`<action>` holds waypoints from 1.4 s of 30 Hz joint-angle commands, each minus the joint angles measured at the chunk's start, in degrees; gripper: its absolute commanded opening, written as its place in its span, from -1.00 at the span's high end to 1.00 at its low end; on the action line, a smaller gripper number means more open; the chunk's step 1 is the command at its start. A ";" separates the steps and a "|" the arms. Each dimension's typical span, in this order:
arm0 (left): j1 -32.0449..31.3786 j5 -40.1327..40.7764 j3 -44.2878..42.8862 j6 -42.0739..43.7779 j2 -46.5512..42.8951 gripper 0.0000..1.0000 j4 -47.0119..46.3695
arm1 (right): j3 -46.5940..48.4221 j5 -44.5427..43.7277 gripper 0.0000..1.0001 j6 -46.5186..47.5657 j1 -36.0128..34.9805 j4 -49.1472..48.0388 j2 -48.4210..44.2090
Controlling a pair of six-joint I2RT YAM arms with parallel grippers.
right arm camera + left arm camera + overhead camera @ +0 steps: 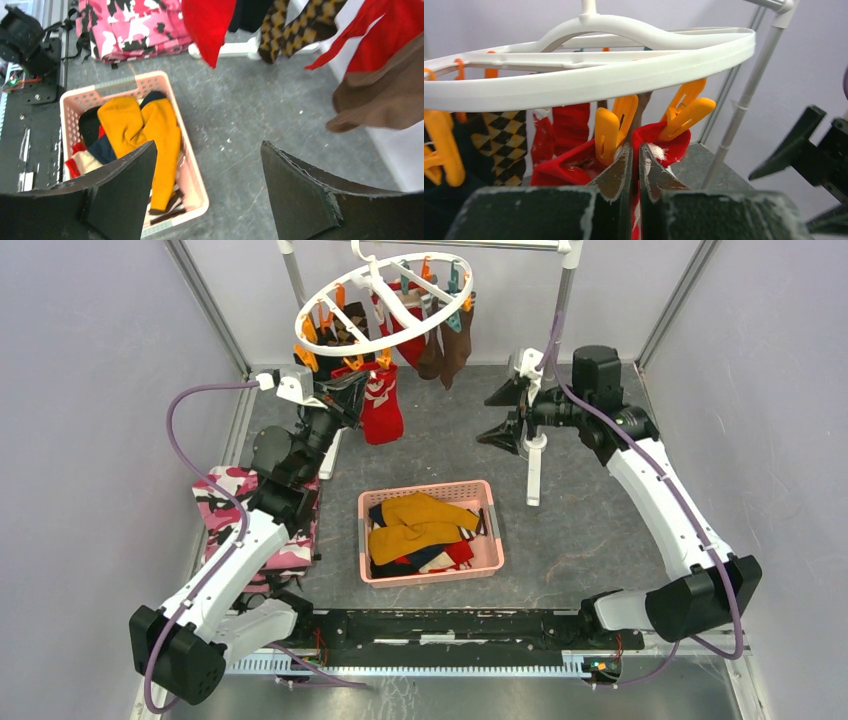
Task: Clip the socks to the hanger
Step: Clamp the sock onto the hanger.
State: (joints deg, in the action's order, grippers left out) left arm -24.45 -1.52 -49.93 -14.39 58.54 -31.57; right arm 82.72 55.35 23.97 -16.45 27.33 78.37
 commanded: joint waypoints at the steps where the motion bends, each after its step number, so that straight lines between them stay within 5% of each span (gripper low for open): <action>1: 0.62 5.71 -2.96 5.63 -0.94 0.86 3.24 | -8.08 1.57 -0.65 0.77 0.45 -4.71 -3.63; 26: 3.46 18.00 -7.03 12.53 -1.44 0.84 10.09 | -29.72 1.50 -0.71 5.31 3.37 -13.08 -11.42; 42: 15.21 12.23 -8.87 3.86 2.67 0.78 10.19 | -34.18 4.39 -0.73 3.91 3.85 -16.65 -12.80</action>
State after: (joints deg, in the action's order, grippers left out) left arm -10.81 12.82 -56.66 -6.61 60.34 -20.84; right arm 49.12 57.21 28.32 -12.95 13.67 66.81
